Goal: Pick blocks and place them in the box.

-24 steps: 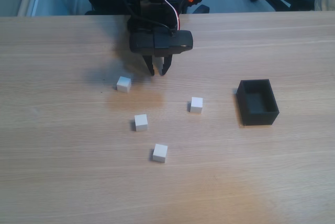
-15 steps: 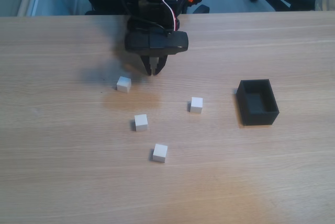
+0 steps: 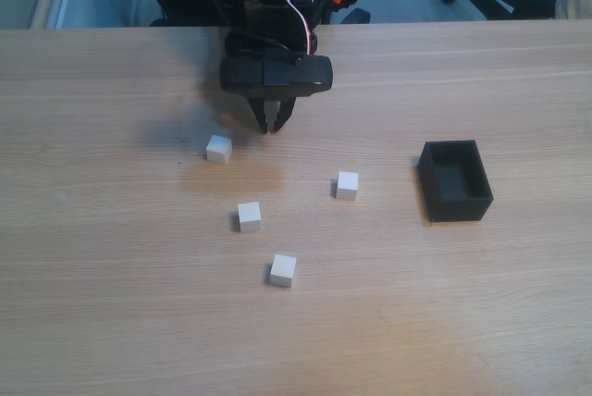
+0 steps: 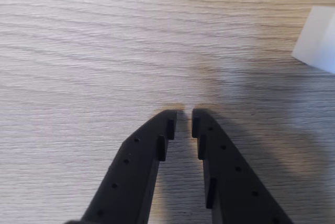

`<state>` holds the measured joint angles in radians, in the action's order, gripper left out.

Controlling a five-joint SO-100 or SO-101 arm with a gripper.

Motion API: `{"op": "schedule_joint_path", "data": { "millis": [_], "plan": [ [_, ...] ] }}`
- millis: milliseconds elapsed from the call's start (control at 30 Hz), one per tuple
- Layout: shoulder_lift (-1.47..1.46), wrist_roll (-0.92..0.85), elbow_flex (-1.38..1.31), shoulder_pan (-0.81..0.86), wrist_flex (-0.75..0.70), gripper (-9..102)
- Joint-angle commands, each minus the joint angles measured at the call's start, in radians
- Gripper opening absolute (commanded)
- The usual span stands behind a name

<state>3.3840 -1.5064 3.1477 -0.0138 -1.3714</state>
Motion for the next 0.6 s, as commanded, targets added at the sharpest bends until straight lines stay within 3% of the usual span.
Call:
{"op": "schedule_joint_path", "data": {
  "millis": [0, 567],
  "plan": [
    [0.028, 0.003, 0.064, -0.008, -0.057, 0],
    [0.023, 0.052, -0.006, -0.046, -0.072, 0]
  ]
}}
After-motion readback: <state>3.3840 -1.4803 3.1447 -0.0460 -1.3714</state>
